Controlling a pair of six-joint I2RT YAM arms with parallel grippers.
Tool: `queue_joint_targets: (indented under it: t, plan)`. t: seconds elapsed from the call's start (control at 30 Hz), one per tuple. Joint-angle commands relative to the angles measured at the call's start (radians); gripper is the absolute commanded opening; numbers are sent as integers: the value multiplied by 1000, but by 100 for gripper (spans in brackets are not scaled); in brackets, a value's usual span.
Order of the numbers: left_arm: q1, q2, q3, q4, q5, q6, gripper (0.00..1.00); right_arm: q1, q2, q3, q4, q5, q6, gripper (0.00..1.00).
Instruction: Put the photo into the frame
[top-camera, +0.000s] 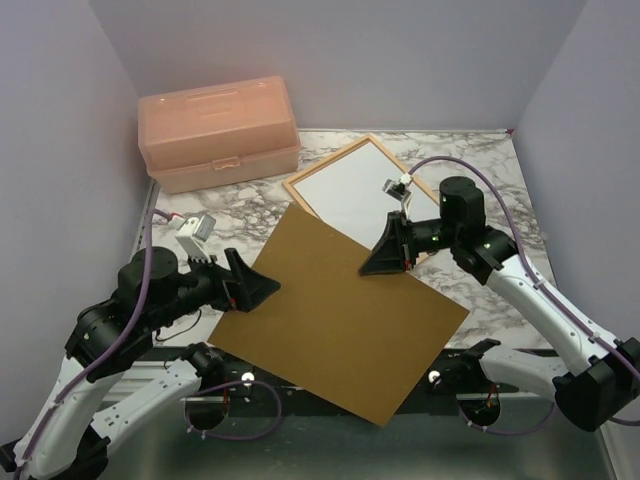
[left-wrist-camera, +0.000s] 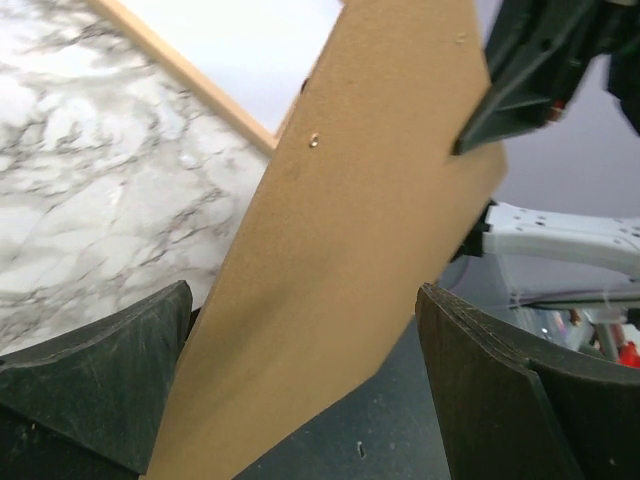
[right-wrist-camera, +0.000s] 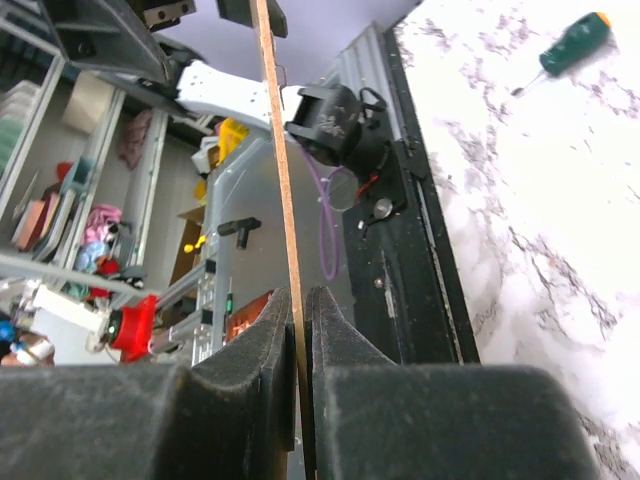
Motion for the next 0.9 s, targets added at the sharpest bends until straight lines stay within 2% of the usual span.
queue_joint_targets:
  t: [0.0,0.23,0.5,0.87]
  plan:
    - [-4,59,-6,-102,-102,-37,95,-10,8,46,-104,357,0,1]
    - [-3,117,21,-192,-219,-33,99,-10,-32,124,-198,670,2,1]
    - [-4,154,34,-193,-282,-17,99,-10,-75,208,-258,833,-17,1]
    - [-4,269,-104,-33,-184,-28,98,-11,-195,271,-259,1126,-6,0]
